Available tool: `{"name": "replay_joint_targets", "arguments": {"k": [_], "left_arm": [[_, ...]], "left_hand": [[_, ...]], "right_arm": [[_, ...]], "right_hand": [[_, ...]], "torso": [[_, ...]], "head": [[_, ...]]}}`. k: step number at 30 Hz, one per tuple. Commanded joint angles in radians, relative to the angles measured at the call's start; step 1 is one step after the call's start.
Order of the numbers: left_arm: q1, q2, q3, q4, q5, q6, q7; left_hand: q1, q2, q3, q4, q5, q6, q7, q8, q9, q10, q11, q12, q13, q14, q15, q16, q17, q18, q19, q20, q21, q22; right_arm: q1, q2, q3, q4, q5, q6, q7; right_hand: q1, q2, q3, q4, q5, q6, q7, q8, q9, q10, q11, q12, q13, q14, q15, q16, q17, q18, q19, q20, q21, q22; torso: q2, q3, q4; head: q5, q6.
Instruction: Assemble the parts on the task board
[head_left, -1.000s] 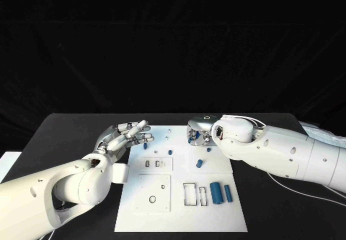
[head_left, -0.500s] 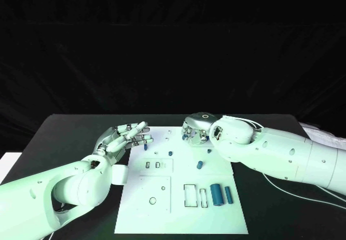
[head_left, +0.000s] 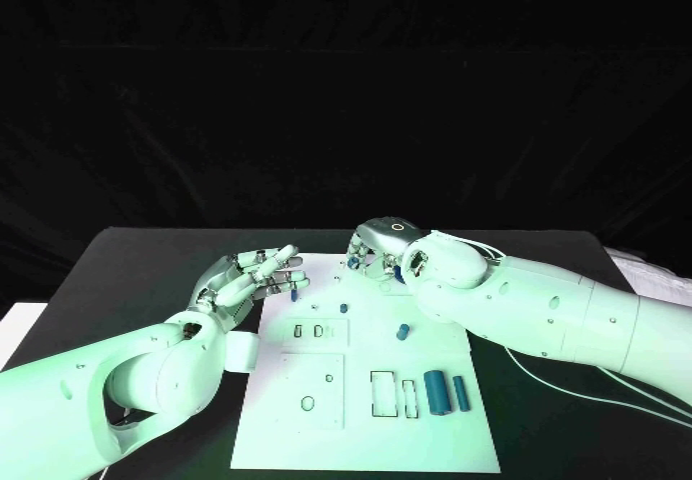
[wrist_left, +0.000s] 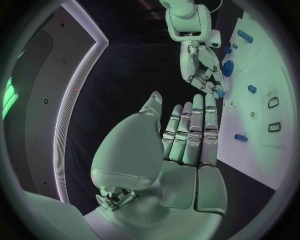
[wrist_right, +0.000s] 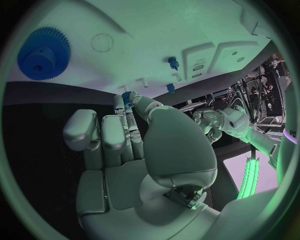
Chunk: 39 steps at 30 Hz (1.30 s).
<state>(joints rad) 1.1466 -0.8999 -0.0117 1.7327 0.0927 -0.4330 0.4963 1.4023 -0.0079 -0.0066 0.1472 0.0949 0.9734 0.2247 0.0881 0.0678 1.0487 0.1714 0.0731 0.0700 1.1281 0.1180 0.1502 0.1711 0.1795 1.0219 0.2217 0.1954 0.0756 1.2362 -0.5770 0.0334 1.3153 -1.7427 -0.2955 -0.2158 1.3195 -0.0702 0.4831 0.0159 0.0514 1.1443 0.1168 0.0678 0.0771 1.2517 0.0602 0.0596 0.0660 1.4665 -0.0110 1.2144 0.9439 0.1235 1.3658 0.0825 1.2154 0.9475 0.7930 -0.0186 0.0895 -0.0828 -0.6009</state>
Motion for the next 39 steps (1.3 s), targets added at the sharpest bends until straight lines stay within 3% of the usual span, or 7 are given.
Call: {"name": "replay_joint_targets", "arguments": {"k": [1,30,39], "left_arm": [[0.004,0.0,0.001,0.005,0.001,0.013,0.003],[0.012,-0.006,0.001,0.016,0.001,0.018,-0.004],[0.013,-0.008,0.001,0.018,0.001,0.022,-0.008]], "left_hand": [[-0.003,0.006,-0.005,-0.003,-0.004,-0.002,0.004,-0.005,-0.001,-0.005,0.002,-0.004,-0.002,-0.002,0.003,-0.004,0.002,0.003,0.001,0.007,-0.004,-0.001],[-0.003,0.006,-0.005,-0.004,-0.004,-0.002,0.004,-0.005,-0.001,-0.006,0.002,-0.004,-0.002,-0.002,0.004,-0.004,0.002,0.003,0.0,0.007,-0.005,-0.001],[-0.001,0.006,-0.005,-0.006,-0.004,-0.003,0.004,-0.006,-0.001,-0.006,0.002,-0.005,-0.001,-0.003,0.004,-0.005,0.003,0.003,0.0,0.007,-0.006,-0.002]], "right_arm": [[0.001,0.017,0.0,-0.021,-0.014,-0.013,-0.016],[0.002,0.101,-0.001,-0.124,-0.022,0.024,-0.043],[0.002,0.102,-0.002,-0.122,-0.035,0.037,-0.064]], "right_hand": [[-0.014,-0.003,0.0,0.005,0.004,0.0,0.006,-0.001,0.007,-0.001,0.003,0.001,-0.001,0.028,-0.006,0.007,0.001,-0.011,-0.006,0.002,0.002,0.001],[-0.017,-0.014,-0.001,0.007,0.006,-0.009,0.01,-0.005,0.005,-0.012,0.006,0.0,-0.002,0.025,-0.004,0.005,-0.006,-0.01,-0.01,0.004,0.002,-0.002],[-0.02,-0.018,-0.002,0.009,0.006,-0.013,0.011,-0.005,0.005,-0.018,0.008,0.0,-0.002,0.024,-0.003,0.004,-0.009,-0.01,-0.013,0.006,0.001,-0.004]], "torso": [[0.004,-0.0007,0.0055],[0.014,-0.0014,0.0113],[0.014,-0.0016,0.0104]], "head": [[-0.003,0.001],[-0.008,0.007],[-0.005,0.002]]}}
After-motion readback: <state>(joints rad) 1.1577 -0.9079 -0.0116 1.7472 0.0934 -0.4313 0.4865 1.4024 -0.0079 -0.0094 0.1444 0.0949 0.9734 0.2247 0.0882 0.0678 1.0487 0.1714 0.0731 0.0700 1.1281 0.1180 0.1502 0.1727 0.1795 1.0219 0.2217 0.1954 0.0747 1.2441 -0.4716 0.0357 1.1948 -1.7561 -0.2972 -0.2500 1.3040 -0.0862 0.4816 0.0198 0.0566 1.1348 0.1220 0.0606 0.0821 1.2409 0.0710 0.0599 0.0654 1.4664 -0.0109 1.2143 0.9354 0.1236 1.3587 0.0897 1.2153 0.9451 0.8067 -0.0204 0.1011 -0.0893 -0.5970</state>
